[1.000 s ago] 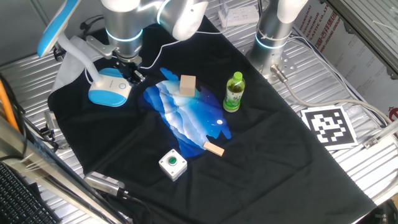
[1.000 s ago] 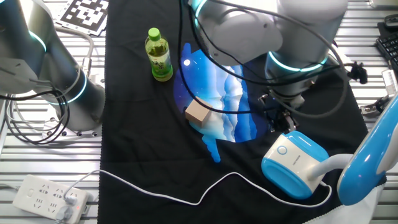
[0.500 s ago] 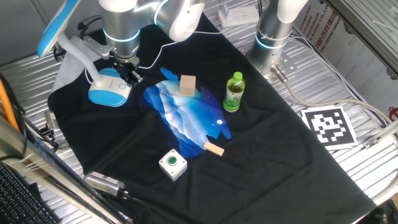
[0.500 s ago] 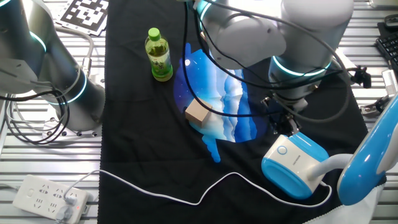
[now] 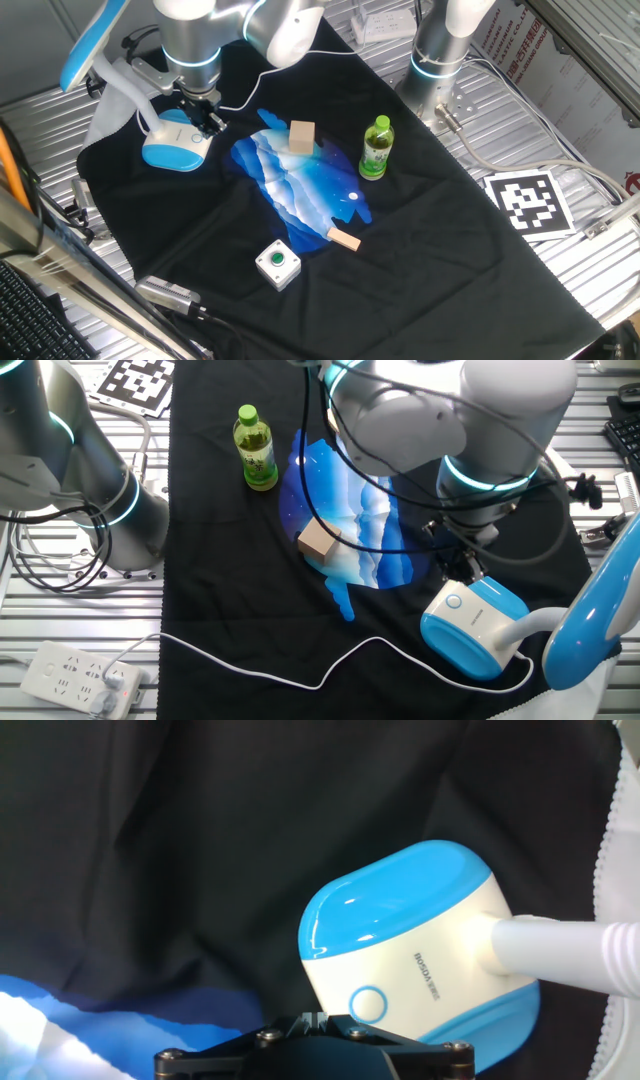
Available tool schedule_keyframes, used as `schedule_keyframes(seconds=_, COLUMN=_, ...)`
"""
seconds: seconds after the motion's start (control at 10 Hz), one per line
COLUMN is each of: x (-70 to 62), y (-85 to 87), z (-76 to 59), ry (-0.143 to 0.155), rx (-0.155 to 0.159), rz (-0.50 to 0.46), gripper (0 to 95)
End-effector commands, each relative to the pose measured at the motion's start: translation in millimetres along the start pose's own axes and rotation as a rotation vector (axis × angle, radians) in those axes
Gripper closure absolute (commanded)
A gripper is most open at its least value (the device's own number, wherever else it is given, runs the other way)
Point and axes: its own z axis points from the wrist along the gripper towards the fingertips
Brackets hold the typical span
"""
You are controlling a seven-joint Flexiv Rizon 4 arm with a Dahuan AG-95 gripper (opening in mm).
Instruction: Turn on the desk lamp by pressing the button
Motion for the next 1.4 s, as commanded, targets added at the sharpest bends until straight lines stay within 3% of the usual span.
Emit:
schedule_keyframes(seconds=0.1, x=0.3, y=0.2, z=-0.7, ry=0.003, rx=-0.001, rz=-0.001, gripper=95.0)
schedule_keyframes(seconds=1.4, x=0.4, y=-2.9, z=18.5, ry=-0.009, rx=0.000, rz=-0.007, gripper=95.0)
